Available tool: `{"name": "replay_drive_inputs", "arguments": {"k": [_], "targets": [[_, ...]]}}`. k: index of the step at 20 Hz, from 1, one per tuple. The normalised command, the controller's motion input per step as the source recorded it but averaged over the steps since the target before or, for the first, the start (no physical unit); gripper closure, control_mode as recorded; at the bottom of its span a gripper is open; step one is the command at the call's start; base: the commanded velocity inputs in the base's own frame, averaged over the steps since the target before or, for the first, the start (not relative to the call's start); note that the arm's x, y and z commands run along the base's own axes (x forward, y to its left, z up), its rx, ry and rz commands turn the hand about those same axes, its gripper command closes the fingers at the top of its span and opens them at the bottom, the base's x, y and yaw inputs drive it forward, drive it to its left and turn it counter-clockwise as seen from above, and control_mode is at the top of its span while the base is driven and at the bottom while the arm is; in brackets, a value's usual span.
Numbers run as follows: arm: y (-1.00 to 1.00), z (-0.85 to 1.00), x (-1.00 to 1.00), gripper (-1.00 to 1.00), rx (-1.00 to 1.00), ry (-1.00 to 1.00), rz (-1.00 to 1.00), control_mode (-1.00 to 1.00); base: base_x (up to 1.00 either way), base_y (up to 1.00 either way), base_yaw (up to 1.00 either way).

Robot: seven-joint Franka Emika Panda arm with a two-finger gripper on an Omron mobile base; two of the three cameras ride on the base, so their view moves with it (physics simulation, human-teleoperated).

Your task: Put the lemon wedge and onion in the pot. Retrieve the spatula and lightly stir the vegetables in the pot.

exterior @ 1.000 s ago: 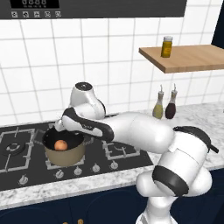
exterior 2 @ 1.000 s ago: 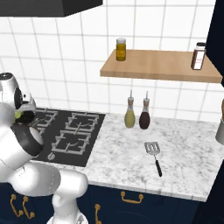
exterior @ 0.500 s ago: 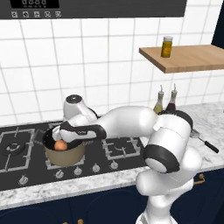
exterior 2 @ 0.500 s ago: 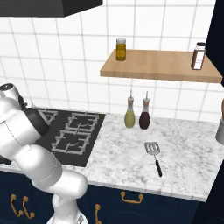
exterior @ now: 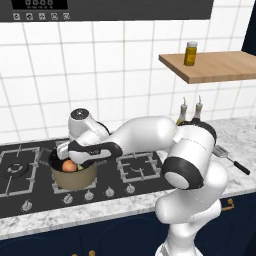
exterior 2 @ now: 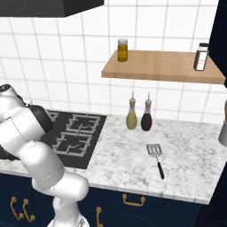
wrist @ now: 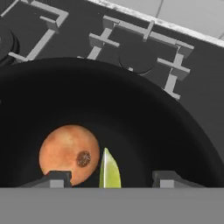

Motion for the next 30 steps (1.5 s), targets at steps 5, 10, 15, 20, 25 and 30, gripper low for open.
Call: {"name": "replay_drive_inputs", "arguments": {"k": [5,10,15,20,25,30], "targets": [[-0.07,0.52,-0.16,-1.0,0.0,-0.09,0.0,-1.0,0.0,0.0,0.0],[-0.4,1.0,-0.43,-1.0,0.11,-0.08,-0.02,-1.0,0.0,0.0,0.0],[-0.88,0.88,-0.28,-1.0,0.23,0.03,-0.21,-1.0,0.0,0.0,0.0],[-1.0,0.35,-0.09,-1.0,0.34,0.18,-0.35,-1.0,0.0,0.0,0.0],[-1.0,0.0,-0.06,-1.0,0.32,0.26,-0.51,-1.0,0.0,0.0,0.0],[-1.0,0.0,-0.04,-1.0,0.28,0.28,-0.61,-1.0,0.0,0.0,0.0]]}}
